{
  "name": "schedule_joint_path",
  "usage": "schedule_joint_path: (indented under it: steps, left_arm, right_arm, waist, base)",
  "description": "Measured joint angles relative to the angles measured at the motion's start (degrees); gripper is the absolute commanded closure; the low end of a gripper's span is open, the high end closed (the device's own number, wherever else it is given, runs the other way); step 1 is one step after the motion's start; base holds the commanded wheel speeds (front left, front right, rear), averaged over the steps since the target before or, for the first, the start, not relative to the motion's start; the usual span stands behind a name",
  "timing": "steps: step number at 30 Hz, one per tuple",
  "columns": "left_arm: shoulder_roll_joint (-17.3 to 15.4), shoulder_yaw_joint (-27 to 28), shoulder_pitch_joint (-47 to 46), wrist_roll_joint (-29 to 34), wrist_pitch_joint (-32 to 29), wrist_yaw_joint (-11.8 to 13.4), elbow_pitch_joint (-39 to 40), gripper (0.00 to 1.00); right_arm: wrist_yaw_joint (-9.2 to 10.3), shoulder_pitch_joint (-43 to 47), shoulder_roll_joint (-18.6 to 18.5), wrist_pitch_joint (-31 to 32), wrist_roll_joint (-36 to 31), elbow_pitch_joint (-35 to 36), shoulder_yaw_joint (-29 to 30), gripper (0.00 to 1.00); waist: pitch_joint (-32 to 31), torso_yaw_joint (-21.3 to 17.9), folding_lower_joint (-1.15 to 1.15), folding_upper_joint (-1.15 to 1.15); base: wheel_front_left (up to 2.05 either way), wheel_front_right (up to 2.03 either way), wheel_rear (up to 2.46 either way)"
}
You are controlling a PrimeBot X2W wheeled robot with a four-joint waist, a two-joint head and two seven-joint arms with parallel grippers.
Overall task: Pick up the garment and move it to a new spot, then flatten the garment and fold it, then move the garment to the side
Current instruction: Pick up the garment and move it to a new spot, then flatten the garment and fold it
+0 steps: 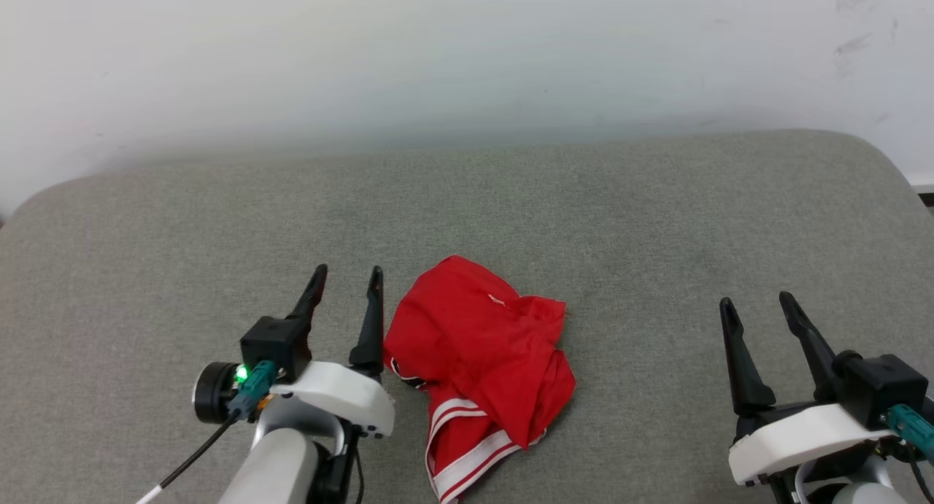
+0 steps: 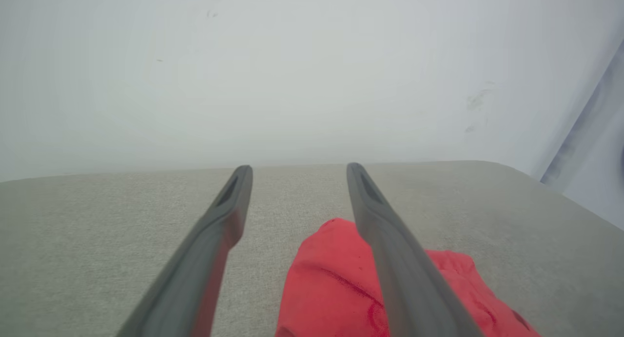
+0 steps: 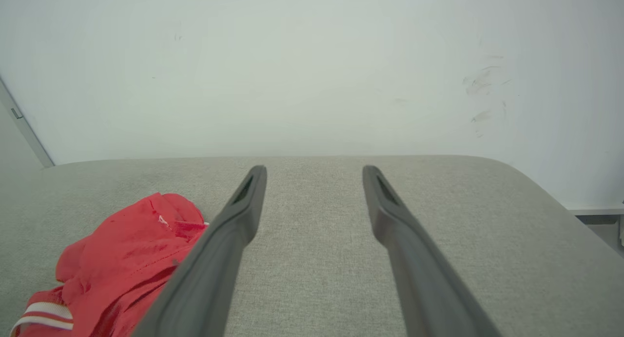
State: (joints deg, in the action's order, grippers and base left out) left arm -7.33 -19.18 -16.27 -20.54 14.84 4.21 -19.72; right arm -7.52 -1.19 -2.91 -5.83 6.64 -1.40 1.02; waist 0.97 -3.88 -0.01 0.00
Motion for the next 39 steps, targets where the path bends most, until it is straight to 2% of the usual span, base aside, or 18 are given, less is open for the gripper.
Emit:
schedule_joint_path:
  steps: [6,11,21,26,32,39]
  left_arm:
    - [-3.3,4.9,4.6,0.2,0.1,3.4,4.7,0.00]
    - [-5.5,6.8,9.6,-0.4,0.1,4.1,7.8,0.00]
    - [-5.4,6.2,11.7,-1.2,-1.3,4.7,11.4,0.00]
    - [-5.4,6.2,11.7,-1.4,-1.3,4.9,12.0,0.00]
    - [-4.7,5.3,10.8,-1.4,-1.0,4.3,12.7,0.00]
    - [-3.2,3.3,7.1,-1.0,-0.5,2.7,11.1,0.00]
  right_arm:
    - [0.01,1.2,0.0,0.5,0.3,0.2,0.5,0.00]
    - [0.01,2.5,0.0,1.1,0.9,0.1,0.4,0.00]
    - [0.00,2.7,0.0,2.2,0.5,0.3,0.1,0.00]
    - [0.01,2.6,0.0,5.2,1.9,-1.3,1.4,0.00]
    - [0.01,0.4,0.0,16.7,3.0,-4.9,2.8,0.00]
    - [0.01,-5.1,-2.5,32.8,7.6,-5.8,-2.5,0.00]
  waist:
    - [-1.2,1.0,0.00,0.00]
    - [-1.8,1.6,0.00,0.00]
    - [-2.0,2.1,0.00,0.00]
    - [-1.8,2.1,0.00,0.00]
    - [-1.0,3.4,0.00,0.00]
    - [1.3,6.8,0.01,0.00]
  base:
    - [0.00,0.00,0.00]
    - [0.00,0.00,0.00]
    - [0.00,0.00,0.00]
    - [0.00,0.00,0.00]
    - [0.00,0.00,0.00]
    - [0.00,0.00,0.00]
